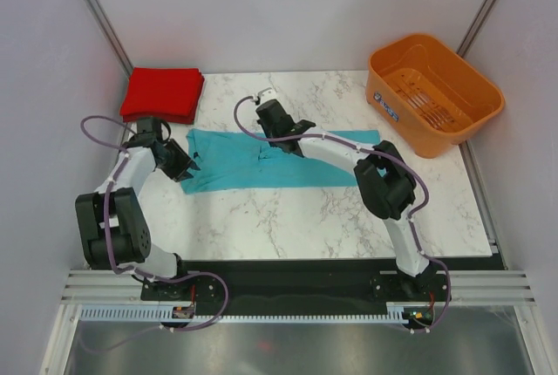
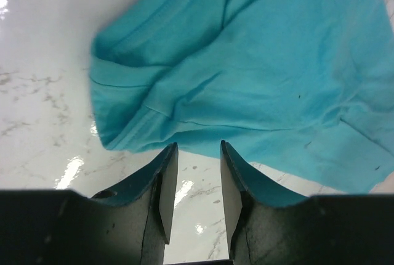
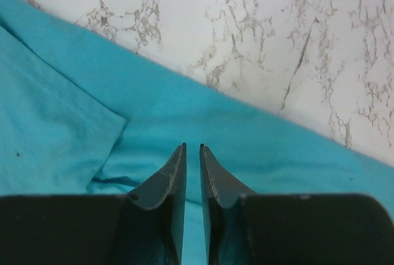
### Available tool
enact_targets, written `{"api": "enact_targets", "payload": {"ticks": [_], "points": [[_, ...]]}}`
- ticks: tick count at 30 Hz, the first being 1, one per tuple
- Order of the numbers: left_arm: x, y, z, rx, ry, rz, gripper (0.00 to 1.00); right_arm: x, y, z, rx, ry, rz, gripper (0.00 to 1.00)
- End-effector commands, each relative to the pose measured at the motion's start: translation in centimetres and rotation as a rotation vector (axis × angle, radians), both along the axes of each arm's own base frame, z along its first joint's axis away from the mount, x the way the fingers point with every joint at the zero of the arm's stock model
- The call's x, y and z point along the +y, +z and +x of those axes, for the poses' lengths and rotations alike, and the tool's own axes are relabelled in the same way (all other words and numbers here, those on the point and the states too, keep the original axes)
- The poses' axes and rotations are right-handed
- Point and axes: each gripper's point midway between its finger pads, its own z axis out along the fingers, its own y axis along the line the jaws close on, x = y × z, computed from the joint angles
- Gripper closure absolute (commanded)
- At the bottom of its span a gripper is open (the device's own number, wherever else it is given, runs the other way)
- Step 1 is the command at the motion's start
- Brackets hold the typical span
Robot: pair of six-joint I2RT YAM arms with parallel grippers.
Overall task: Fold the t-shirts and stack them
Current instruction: Fold the tshirt
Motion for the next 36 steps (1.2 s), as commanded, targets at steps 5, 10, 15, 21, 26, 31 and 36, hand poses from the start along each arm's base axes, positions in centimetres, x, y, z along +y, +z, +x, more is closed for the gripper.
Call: {"api": "enact_targets", "payload": {"ticks": [5,10,15,21,26,31,36], "points": [[-1.7,-2.4,0.7,0.081,-0.013,0.045,0.60,-6.5,0.3,-1.4,0.113,-0.129,0.072,0.78],[0.0,-4.5,0.1,0.148,0.030,0.130,0.60,-11.2,-1.8,-3.2,0.185,-0.225,0.062,0.78],[0.1,-6.0,0.5,0.195,0.030,0.119,0.60,-14.4,-3.2,-5.3,0.214,-0.302,0.034,0.78],[1.2,-5.9,0.4,0.198,0.052,0.175,0.60,-17.9,-5.2,-8.0,0.251,-0.377,-0.017,0.79],[0.6,-4.2,1.5,0.148,0.035,0.142,0.60,-19.4,-5.9,-10.0,0.268,-0.412,-0.031,0.79],[0.3,-1.4,1.8,0.078,0.008,0.140,0.58,-20.5,-6.3,-12.5,0.294,-0.439,-0.011,0.77],[-0.7,1.4,2.0,0.009,-0.008,0.111,0.57,-21.5,-5.3,-14.1,0.285,-0.526,0.058,0.76]]}}
